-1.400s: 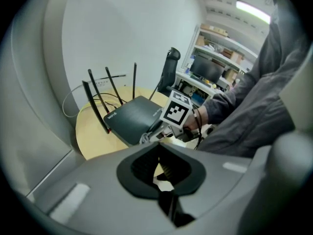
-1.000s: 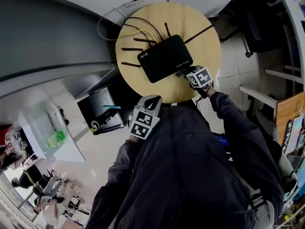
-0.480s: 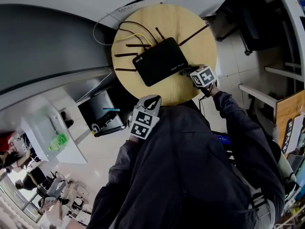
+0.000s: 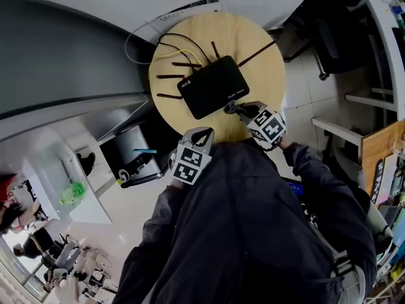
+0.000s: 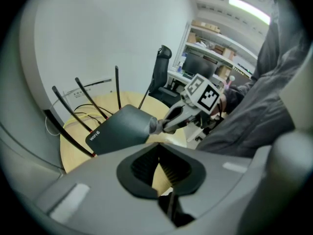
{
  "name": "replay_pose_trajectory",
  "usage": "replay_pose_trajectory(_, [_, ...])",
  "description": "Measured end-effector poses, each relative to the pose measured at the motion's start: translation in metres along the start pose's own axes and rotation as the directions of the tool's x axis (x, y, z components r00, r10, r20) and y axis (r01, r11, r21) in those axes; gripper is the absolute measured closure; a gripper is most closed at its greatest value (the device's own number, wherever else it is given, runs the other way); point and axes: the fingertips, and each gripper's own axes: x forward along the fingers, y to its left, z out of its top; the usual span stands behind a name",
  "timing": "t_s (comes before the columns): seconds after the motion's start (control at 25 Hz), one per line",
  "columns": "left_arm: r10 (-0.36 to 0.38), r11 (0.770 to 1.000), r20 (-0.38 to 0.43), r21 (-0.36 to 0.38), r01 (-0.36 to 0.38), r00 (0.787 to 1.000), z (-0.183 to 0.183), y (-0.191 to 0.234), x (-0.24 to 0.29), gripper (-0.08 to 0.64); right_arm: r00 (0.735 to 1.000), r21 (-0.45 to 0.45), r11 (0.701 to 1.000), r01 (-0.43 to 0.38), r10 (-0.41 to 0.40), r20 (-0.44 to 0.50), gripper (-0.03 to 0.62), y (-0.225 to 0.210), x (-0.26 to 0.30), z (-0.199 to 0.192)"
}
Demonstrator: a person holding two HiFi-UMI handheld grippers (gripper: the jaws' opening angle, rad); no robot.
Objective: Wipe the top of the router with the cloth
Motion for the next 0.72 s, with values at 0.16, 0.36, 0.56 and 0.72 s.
replay_pose_trajectory(0.16, [-0.010, 1.000, 0.024, 0.012, 0.010, 1.000, 0.002, 0.004, -0.004, 0.560, 0.997, -0.096, 0.995, 0.008, 0.000, 0.080, 0.557, 0.039, -0.021, 0.037])
replay_pose_trajectory(0.36, [-0.017, 1.000, 0.058, 0.018, 0.016, 0.998, 0.002, 0.015, -0.012, 0.560, 0.991, -0.159, 0.986, 0.046, -0.025, 0.133, 0.557, 0.071, -0.030, 0.065])
replay_pose_trajectory(0.56, [-0.033, 0.999, 0.077, 0.037, 0.030, 0.996, 0.002, 0.021, -0.018, 0.560, 0.990, -0.204, 0.976, 0.080, -0.054, 0.129, 0.557, 0.085, -0.026, 0.073])
replay_pose_trajectory(0.72, [-0.045, 0.998, 0.088, 0.049, 0.041, 0.995, 0.003, 0.026, -0.022, 0.560, 0.989, -0.197, 0.975, 0.098, -0.074, 0.126, 0.557, 0.087, -0.023, 0.077])
